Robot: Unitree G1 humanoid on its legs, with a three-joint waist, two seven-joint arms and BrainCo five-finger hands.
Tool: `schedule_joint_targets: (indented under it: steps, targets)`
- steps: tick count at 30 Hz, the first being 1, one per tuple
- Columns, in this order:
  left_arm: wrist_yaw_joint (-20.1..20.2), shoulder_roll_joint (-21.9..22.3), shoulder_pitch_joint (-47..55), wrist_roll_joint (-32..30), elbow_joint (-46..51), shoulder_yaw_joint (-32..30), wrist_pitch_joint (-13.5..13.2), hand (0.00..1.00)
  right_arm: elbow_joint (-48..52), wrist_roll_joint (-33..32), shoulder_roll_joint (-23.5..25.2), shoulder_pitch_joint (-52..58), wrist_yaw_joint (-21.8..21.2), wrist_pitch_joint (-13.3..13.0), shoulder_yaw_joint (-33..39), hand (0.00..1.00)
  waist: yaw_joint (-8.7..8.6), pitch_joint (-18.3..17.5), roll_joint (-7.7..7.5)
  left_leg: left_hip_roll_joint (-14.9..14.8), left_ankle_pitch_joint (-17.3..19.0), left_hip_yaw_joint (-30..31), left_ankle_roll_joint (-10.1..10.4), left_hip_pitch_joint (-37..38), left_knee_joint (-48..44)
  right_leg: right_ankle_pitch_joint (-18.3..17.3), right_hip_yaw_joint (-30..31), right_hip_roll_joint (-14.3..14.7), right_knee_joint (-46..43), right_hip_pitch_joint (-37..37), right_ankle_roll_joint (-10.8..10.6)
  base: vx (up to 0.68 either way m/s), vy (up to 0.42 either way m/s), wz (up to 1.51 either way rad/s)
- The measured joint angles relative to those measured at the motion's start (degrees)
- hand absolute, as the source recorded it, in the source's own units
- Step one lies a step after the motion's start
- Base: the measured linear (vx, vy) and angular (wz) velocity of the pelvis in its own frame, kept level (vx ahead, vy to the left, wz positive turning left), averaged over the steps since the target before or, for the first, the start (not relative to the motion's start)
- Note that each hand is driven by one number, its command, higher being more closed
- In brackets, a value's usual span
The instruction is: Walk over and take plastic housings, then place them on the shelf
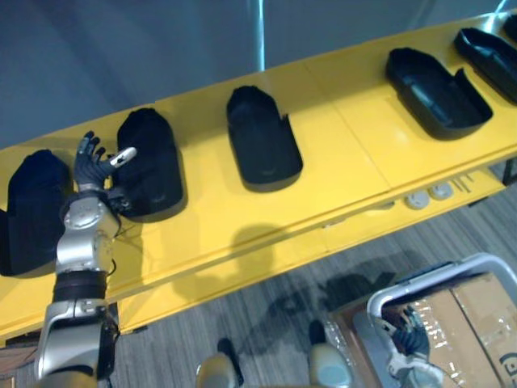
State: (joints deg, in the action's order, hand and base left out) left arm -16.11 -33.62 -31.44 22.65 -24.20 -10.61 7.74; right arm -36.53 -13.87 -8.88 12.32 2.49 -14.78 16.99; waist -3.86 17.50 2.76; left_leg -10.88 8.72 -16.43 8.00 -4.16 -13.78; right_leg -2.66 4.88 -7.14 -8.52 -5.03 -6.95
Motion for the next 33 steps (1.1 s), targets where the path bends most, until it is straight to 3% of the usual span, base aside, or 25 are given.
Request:
schedule_joint_targets:
  steps: [4,7,10,12,14,17,22,26,28,30,33]
  targets:
    - [-7.12,0.00,-0.01,-3.62,0.12,-0.89,-0.28,0.00,0.00,-0.12,0.00,0.23,0.26,-0.52,-0.28,0.00,0.01,0.00,0.01,-0.16,0.00,0.13,0.00,-0.01,-0.03,-0.23,-0.12,0.14,-0.06,0.00,-0.12,0.00,0.000,0.00]
    - [-13.18,0.16,1.32,-3.99,4.38,-4.45,-2.91,0.00,0.19,-0.79,0.04,0.28,1.76,-1.27,-0.98,0.00,0.03,-0.01,-0.02,-0.10,-0.03,0.34,-0.01,-0.01,0.12,-0.29,-0.30,0.14,-0.06,0.06,-0.05,0.02,0.000,0.02]
    - [-18.68,0.58,7.44,-6.47,15.66,-7.35,-7.58,0.00,0.32,-1.21,0.62,0.43,2.87,-1.28,-0.94,0.00,0.00,-0.03,-0.03,-0.02,-0.07,0.99,-0.03,0.23,0.17,-0.37,-1.15,0.08,0.15,0.72,-0.04,0.05,0.001,0.12]
    - [-20.32,2.55,12.10,-9.33,22.26,-9.21,-9.41,0.00,0.33,-1.22,1.37,0.77,3.22,-1.27,-0.60,0.00,0.05,-0.08,-0.04,-0.07,-0.08,1.92,-0.03,1.02,0.28,-0.37,-2.16,0.13,0.44,1.98,-0.03,0.04,-0.003,0.22]
    - [-21.61,8.13,20.00,-12.21,28.83,-12.21,-11.33,0.00,0.14,-1.25,2.70,1.08,3.99,-1.21,0.69,0.00,0.69,-0.86,-0.09,0.01,-0.08,2.24,-0.02,2.63,1.11,-0.48,-3.38,0.06,1.26,4.34,0.15,0.03,0.005,0.13]
    - [-21.53,13.51,28.16,-12.40,31.80,-14.07,-11.43,0.00,-1.03,-1.22,4.65,1.55,4.19,-0.96,2.68,0.00,2.12,-3.87,-0.65,0.41,-0.39,3.47,0.33,3.17,2.43,-0.96,-4.45,-0.09,2.60,5.66,0.22,0.03,-0.008,0.16]
    - [-22.67,18.19,37.83,-12.45,31.51,-15.78,-10.66,0.00,-4.81,-1.13,5.50,1.34,5.12,0.23,4.94,0.00,3.45,-7.32,-1.29,0.49,-1.68,5.09,0.75,5.34,4.96,-1.29,-6.62,0.09,3.79,8.75,0.55,0.03,-0.027,0.22]
    - [-23.61,21.02,42.98,-11.61,24.84,-20.55,-10.33,0.00,-7.08,-1.11,5.59,1.47,5.12,2.05,5.90,0.00,4.66,-10.13,-0.85,0.61,-2.60,5.32,0.87,6.19,6.79,-1.30,-7.22,0.12,4.23,9.33,0.54,-0.01,-0.010,0.07]
    - [-21.74,21.53,44.41,-8.31,19.19,-21.29,-11.24,0.00,-7.47,-1.13,6.03,1.69,5.11,2.87,6.46,0.00,4.78,-10.52,-0.88,1.06,-3.88,6.64,0.78,7.34,8.45,-1.39,-9.11,-0.23,4.45,10.60,0.60,-0.03,-0.016,0.30]
    - [-17.03,23.12,45.79,-1.96,12.18,-23.06,-12.78,0.00,-7.56,-1.14,6.09,2.05,5.04,3.52,6.53,0.00,5.16,-11.45,-1.30,1.50,-5.18,6.82,0.69,8.70,10.90,-1.56,-9.72,-0.51,4.72,11.17,0.39,-0.06,-0.015,0.14]
    - [-12.34,24.06,46.94,3.12,4.79,-23.06,-12.94,0.00,-7.70,-1.14,6.15,1.75,4.79,3.55,6.56,0.00,6.16,-11.73,-1.66,1.87,-6.44,6.73,0.43,10.15,13.05,-1.70,-10.11,-0.81,4.71,11.20,0.16,-0.04,-0.003,0.02]
